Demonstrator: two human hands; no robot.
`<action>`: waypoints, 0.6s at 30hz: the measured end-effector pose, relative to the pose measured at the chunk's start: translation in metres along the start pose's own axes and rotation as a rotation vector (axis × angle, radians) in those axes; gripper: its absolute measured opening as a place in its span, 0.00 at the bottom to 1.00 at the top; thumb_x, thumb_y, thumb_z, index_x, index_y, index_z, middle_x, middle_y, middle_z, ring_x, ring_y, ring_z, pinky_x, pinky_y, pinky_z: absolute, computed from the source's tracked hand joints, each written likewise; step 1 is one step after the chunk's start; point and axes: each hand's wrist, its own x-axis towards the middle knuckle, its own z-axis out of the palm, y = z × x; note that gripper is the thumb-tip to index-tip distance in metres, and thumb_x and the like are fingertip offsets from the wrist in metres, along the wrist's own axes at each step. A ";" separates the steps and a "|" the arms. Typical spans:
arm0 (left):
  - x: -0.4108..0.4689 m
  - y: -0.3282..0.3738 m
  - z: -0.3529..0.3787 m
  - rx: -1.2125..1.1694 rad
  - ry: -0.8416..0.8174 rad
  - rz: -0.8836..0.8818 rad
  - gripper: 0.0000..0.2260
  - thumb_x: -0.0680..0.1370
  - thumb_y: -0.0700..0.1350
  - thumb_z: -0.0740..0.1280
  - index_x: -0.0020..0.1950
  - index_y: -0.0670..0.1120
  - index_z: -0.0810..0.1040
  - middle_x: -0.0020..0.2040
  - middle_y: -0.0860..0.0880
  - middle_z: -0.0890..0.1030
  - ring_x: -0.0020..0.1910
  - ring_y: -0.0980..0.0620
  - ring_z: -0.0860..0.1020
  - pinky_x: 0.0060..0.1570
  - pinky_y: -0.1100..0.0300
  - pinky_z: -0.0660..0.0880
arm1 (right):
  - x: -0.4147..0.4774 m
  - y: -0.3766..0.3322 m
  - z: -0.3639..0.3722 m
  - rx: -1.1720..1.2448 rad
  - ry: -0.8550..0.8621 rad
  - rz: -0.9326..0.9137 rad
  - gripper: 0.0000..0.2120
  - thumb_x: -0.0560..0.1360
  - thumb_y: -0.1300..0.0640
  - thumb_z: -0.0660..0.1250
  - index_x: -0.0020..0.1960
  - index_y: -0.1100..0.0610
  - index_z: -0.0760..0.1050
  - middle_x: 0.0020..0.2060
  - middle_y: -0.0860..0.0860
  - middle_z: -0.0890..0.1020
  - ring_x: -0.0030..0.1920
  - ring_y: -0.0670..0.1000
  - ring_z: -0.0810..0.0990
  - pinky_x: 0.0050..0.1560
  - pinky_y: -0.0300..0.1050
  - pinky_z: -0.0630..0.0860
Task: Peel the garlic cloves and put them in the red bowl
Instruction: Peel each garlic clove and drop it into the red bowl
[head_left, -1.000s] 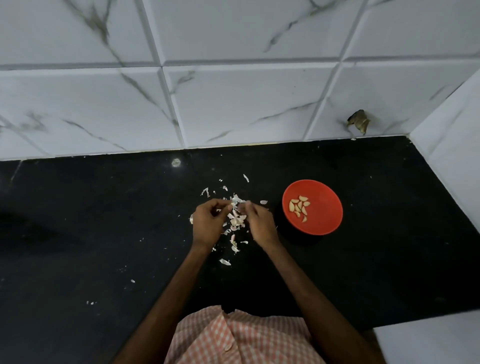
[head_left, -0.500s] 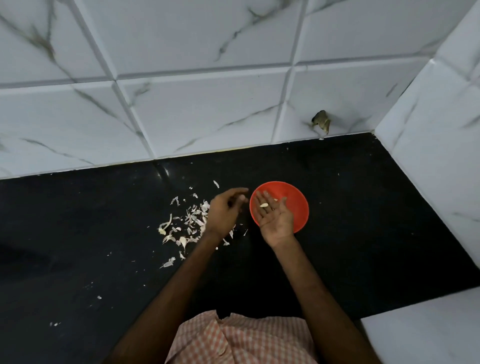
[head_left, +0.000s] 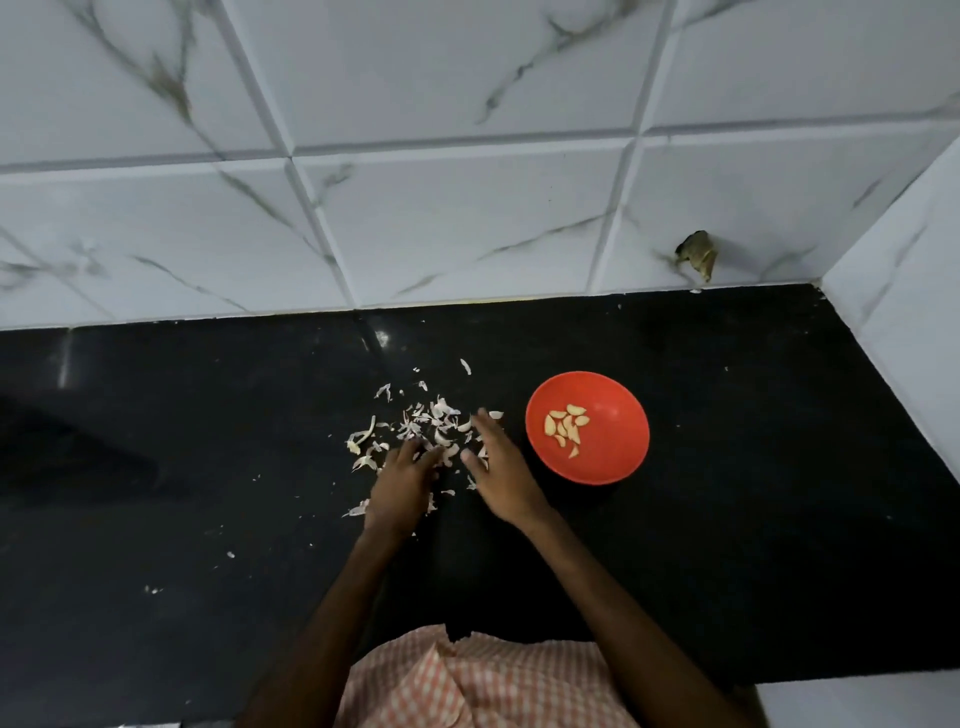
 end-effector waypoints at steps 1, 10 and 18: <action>-0.002 -0.003 0.003 0.000 0.012 0.009 0.21 0.80 0.40 0.67 0.73 0.50 0.74 0.70 0.45 0.72 0.68 0.44 0.71 0.58 0.45 0.78 | 0.002 0.003 0.009 -0.064 -0.053 0.004 0.27 0.84 0.59 0.61 0.81 0.59 0.57 0.82 0.52 0.55 0.81 0.48 0.51 0.81 0.46 0.51; -0.004 -0.009 -0.011 -0.374 0.246 -0.129 0.11 0.81 0.42 0.68 0.62 0.43 0.80 0.57 0.47 0.79 0.53 0.49 0.78 0.53 0.54 0.75 | 0.039 0.009 0.020 -0.498 -0.137 -0.097 0.35 0.76 0.73 0.63 0.80 0.61 0.59 0.81 0.53 0.57 0.81 0.55 0.52 0.80 0.46 0.52; -0.003 -0.031 -0.029 -0.536 0.236 -0.312 0.08 0.76 0.55 0.74 0.43 0.55 0.77 0.43 0.58 0.81 0.42 0.60 0.79 0.44 0.55 0.77 | 0.027 0.010 0.036 -0.497 0.127 -0.113 0.14 0.76 0.68 0.67 0.60 0.58 0.80 0.55 0.52 0.79 0.59 0.53 0.76 0.61 0.51 0.74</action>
